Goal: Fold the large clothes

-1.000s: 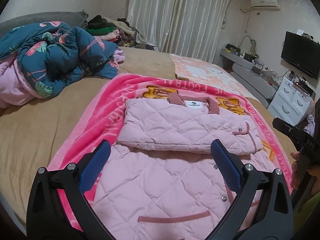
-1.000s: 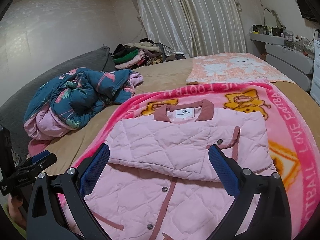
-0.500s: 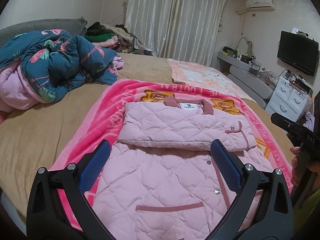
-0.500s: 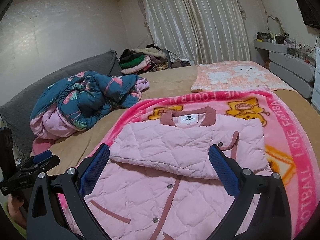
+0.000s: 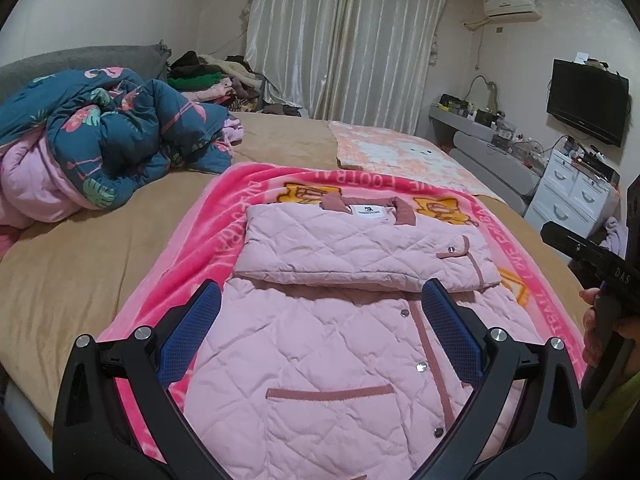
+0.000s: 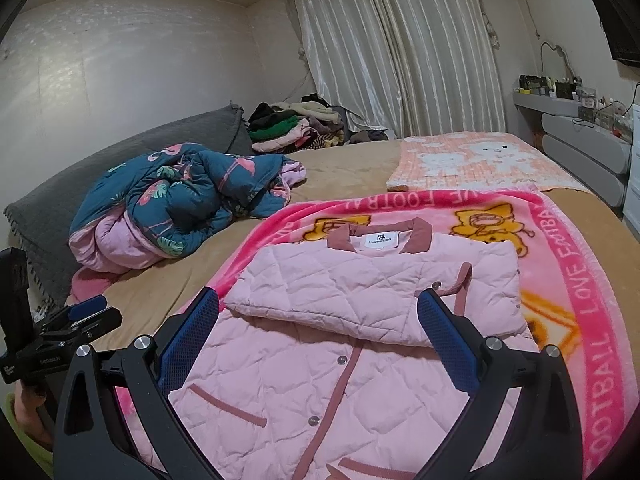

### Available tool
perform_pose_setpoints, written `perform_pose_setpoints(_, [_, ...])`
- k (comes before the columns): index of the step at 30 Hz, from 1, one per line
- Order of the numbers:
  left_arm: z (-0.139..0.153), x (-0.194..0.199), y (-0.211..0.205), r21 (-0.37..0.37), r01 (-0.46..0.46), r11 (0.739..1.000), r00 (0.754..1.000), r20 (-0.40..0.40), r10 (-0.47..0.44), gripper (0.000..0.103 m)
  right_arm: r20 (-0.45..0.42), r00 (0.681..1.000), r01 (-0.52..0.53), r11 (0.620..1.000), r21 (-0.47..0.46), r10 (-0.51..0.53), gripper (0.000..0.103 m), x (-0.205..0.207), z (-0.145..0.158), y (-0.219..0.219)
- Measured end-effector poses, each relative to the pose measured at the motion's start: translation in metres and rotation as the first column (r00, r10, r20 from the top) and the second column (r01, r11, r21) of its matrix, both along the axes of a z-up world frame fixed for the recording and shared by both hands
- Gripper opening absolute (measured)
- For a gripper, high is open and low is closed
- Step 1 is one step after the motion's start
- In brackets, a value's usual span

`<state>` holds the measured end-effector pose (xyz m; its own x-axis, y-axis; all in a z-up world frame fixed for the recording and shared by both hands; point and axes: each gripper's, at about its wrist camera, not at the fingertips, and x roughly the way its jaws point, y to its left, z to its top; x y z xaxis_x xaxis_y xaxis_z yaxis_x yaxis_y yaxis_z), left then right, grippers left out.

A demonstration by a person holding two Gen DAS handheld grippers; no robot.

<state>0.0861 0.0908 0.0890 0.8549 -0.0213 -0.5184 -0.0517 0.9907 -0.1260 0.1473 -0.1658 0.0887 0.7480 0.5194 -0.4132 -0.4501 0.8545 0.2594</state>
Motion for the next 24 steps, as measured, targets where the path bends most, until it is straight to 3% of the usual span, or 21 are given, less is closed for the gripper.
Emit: perform_pose_setpoints(24, [-0.023,-0.034,-0.013,0.049,-0.015,0.999,0.997,-0.071,0.019,0.094,-0.012,0.999,0.032,0.999,-0.022,-0.033,0.099,-0.035,-0.011,-0.034])
